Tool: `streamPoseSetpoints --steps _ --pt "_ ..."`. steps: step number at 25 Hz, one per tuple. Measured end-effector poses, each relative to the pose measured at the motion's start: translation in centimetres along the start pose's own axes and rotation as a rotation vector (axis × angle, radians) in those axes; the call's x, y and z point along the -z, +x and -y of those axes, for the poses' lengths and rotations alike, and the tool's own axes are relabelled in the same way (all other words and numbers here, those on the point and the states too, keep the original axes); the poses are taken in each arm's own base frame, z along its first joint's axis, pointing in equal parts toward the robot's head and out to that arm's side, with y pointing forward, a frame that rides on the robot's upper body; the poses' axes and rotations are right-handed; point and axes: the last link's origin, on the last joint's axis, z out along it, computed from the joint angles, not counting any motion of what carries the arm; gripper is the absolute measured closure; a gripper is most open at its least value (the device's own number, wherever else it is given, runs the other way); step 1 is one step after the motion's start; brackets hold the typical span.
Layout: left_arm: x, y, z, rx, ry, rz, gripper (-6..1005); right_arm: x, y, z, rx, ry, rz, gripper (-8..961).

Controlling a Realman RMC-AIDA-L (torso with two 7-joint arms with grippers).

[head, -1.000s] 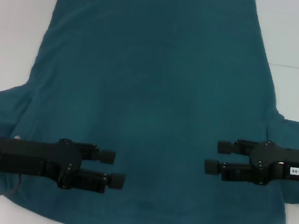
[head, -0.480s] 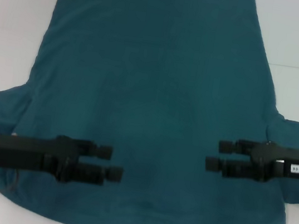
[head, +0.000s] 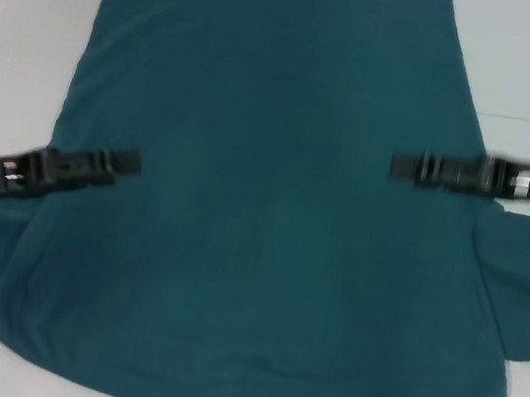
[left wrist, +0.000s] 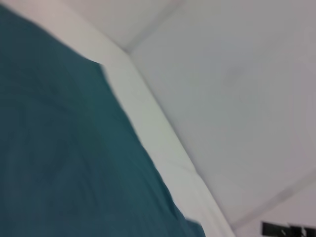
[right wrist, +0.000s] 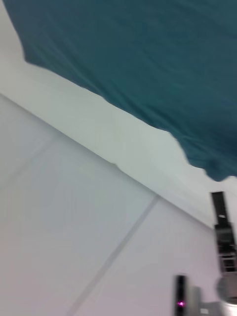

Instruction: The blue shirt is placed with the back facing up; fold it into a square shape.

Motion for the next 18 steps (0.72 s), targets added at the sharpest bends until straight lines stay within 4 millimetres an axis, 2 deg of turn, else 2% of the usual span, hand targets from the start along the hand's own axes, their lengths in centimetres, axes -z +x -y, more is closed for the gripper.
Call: streamPoseSetpoints --steps 5,9,18 --pt "0.9 0.7 0.5 0.109 0.029 -0.049 154 0.4 -3.8 0.2 -0.067 0.078 0.045 38" --pt "1.3 1.0 1.9 0.178 0.116 -0.083 154 0.4 -5.7 1.4 -0.107 0.158 0.061 39" --pt "2.0 0.6 5.3 0.283 0.299 -0.182 154 0.6 -6.4 2.5 -0.159 0.214 0.101 39"
